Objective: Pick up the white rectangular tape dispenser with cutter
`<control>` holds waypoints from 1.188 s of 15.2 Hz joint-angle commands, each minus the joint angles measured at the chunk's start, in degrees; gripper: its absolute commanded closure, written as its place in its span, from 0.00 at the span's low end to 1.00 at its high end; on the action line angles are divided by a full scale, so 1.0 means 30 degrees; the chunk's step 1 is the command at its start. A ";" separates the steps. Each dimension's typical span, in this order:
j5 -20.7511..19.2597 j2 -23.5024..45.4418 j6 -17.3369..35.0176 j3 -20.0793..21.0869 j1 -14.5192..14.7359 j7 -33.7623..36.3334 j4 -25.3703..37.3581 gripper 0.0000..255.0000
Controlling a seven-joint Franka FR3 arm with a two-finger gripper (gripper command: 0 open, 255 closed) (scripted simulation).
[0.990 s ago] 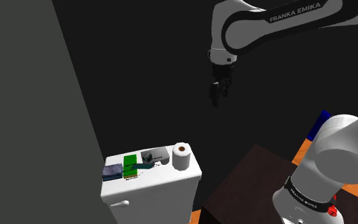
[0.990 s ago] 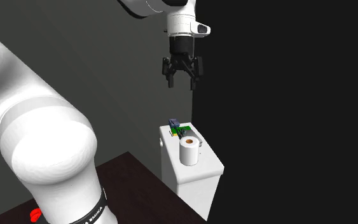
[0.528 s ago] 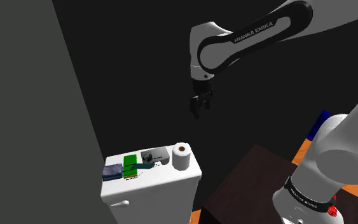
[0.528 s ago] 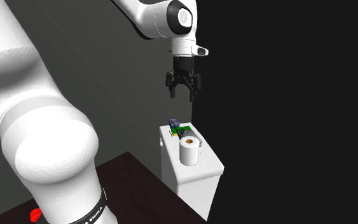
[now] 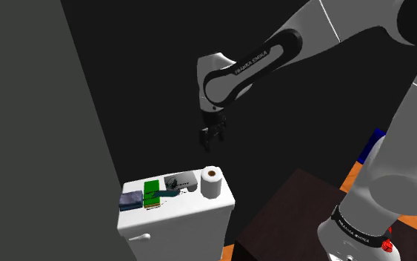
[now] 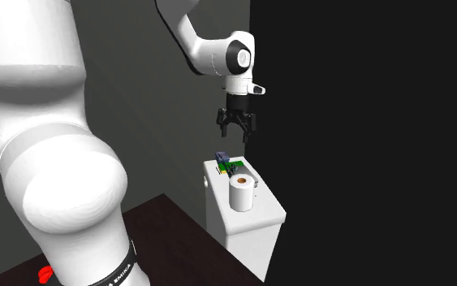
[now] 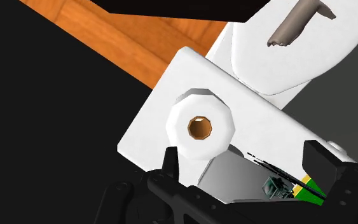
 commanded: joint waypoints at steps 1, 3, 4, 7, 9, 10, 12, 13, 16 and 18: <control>-0.0059 0.1635 0.0615 0.0116 0.0146 0.0293 0.0941 0.00; -0.0109 0.3108 0.1005 0.0208 0.0322 0.0570 0.1937 0.00; -0.0138 0.3845 0.1168 0.0244 0.0418 0.0702 0.2470 0.00; -0.0224 0.6061 0.1525 0.0321 0.0734 0.1065 0.4209 0.00; -0.0272 0.7545 0.1652 0.0347 0.0970 0.1275 0.5493 0.00; -0.0294 0.8290 0.1682 0.0357 0.1091 0.1372 0.6174 0.00; -0.0328 0.9792 0.1672 0.0371 0.1344 0.1547 0.7622 0.00; -0.0340 1.0552 0.1631 0.0375 0.1476 0.1625 0.8392 0.00; -0.0363 1.2879 0.1354 0.0386 0.1887 0.1828 1.0914 0.00; -0.0364 1.4494 0.1027 0.0393 0.2178 0.1938 1.2808 0.00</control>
